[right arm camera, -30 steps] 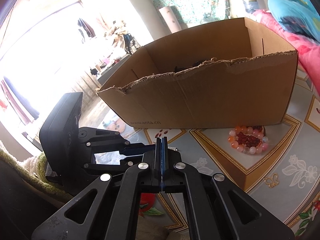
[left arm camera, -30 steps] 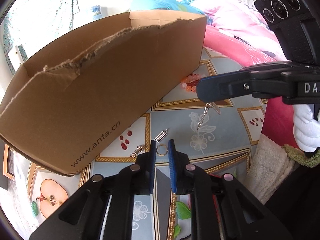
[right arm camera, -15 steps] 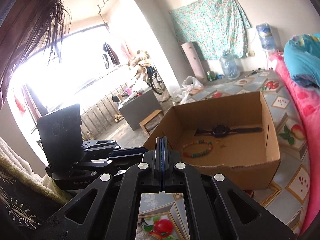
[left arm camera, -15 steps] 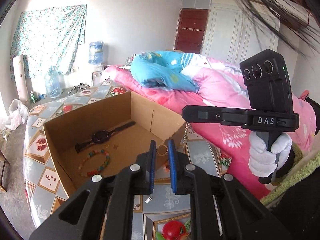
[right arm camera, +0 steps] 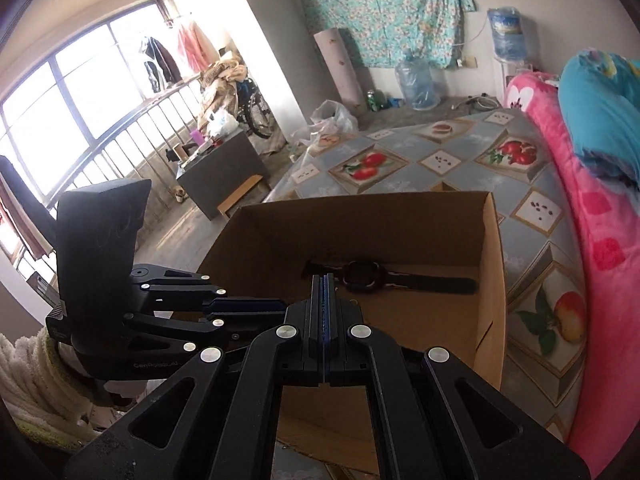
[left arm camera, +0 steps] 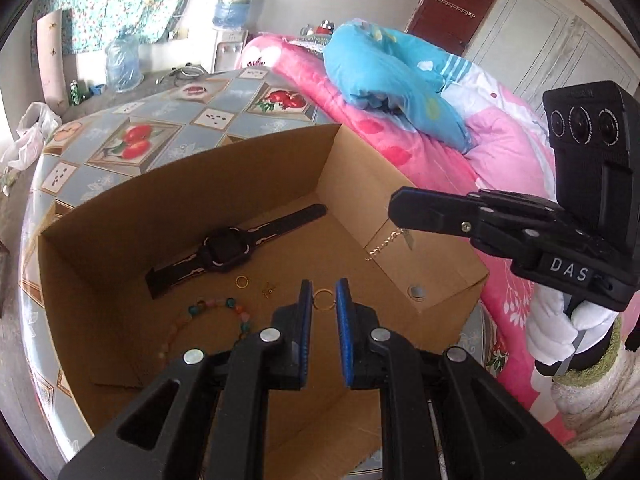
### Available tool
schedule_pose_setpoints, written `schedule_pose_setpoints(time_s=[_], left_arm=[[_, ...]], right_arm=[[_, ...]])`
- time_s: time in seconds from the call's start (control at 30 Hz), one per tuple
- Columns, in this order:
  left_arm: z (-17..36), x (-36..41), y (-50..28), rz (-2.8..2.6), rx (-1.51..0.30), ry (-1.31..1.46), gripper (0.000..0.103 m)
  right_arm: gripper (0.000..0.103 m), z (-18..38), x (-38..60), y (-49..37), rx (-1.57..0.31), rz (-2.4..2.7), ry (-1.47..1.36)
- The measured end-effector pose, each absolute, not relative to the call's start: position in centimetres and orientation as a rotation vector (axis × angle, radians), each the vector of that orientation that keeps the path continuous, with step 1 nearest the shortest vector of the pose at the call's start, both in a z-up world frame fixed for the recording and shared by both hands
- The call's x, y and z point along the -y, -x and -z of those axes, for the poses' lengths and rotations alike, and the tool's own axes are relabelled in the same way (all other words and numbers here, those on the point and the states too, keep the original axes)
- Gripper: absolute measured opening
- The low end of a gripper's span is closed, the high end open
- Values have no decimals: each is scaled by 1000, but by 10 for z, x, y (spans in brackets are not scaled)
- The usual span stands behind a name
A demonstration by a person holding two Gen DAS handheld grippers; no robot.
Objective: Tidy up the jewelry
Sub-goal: 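Carry the silver spring charm over the box with the right gripper, then open the right gripper to drop the charm into the box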
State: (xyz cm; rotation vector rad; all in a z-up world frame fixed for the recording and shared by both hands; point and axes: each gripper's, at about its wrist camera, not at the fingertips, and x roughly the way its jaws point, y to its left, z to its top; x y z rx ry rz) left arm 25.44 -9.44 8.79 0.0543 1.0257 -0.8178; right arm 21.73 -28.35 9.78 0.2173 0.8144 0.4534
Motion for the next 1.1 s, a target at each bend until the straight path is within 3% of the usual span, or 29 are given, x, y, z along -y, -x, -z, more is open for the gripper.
schedule_pose_setpoints(time_s=[0.33,0.43,0.67,0.87,1.1], left_arm=[[-58,129,-289,815,-1241,-41,12],[-53,129,-295,818,-1285,3,19],[-48,124,-301,810,-1309,60,23],[-67,112,-292,811,-1209,73,23],[-114,73,-249,835,-940,89,23]], right_arm=[[2,-74,289,-255,-927,-384,-151],[2,-73,292,-255,-919,-379,-164],[2,-77,295,-252,-902,-362,-187],[2,-91,297,-236,-847,-358,-215],[3,-118,303,-193,-724,-392,-256]])
